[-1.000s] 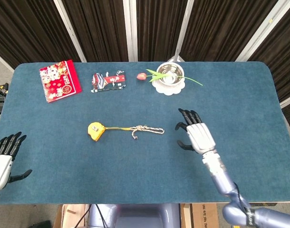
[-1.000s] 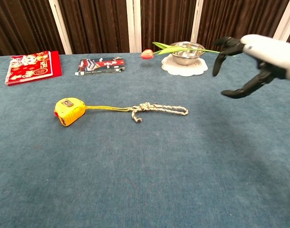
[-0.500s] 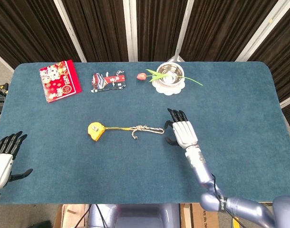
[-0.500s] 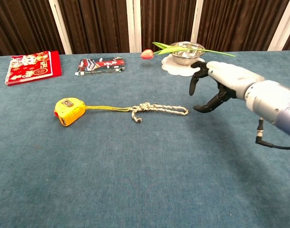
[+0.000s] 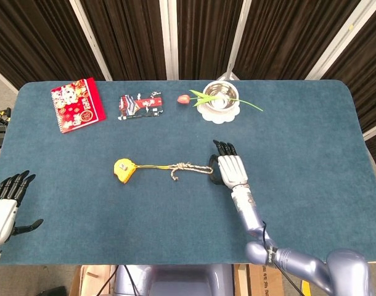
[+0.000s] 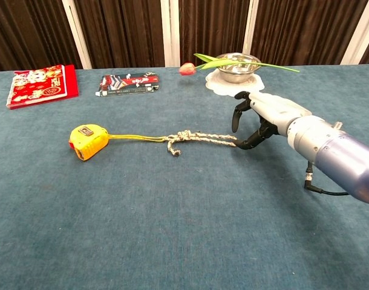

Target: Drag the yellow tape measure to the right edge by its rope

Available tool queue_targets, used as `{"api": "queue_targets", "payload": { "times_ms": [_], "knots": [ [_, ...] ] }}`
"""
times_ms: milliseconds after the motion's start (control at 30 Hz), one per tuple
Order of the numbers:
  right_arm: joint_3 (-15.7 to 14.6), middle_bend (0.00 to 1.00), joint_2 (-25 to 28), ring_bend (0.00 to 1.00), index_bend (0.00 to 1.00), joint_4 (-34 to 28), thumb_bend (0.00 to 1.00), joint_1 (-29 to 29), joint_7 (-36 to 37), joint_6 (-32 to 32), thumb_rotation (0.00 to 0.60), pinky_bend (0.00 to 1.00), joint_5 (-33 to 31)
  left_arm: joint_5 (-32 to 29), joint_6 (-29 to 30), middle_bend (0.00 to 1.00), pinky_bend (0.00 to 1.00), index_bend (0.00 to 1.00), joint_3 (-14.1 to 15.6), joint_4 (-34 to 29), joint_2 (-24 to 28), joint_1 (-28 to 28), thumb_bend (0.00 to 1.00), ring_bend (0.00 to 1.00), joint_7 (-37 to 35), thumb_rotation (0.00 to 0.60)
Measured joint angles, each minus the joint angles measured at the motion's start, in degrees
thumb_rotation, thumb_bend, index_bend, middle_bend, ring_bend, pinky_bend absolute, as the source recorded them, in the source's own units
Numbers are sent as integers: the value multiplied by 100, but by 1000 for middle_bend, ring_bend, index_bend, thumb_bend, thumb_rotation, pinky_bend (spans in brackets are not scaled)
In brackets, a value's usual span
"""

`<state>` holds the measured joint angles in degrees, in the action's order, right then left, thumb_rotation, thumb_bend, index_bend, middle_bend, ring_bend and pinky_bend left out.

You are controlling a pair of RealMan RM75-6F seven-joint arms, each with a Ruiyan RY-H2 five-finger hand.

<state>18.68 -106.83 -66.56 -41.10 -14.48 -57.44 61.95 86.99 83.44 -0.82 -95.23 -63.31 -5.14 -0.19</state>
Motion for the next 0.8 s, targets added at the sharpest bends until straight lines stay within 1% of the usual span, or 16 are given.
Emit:
{"api": "queue_targets", "payload": {
  "times_ms": [500, 800],
  "knots": [
    [-71, 88, -221, 0, 535, 208, 347, -29, 142, 8, 600, 0, 1, -47, -20, 0, 0, 0, -3, -5, 9, -2, 0, 0, -19, 600],
    [-17, 89, -361, 0, 539, 432, 362, -96, 236, 50, 600, 0, -33, -90, -45, 0, 0, 0, -8, -12, 19, -3, 0, 0, -46, 600]
  ]
}}
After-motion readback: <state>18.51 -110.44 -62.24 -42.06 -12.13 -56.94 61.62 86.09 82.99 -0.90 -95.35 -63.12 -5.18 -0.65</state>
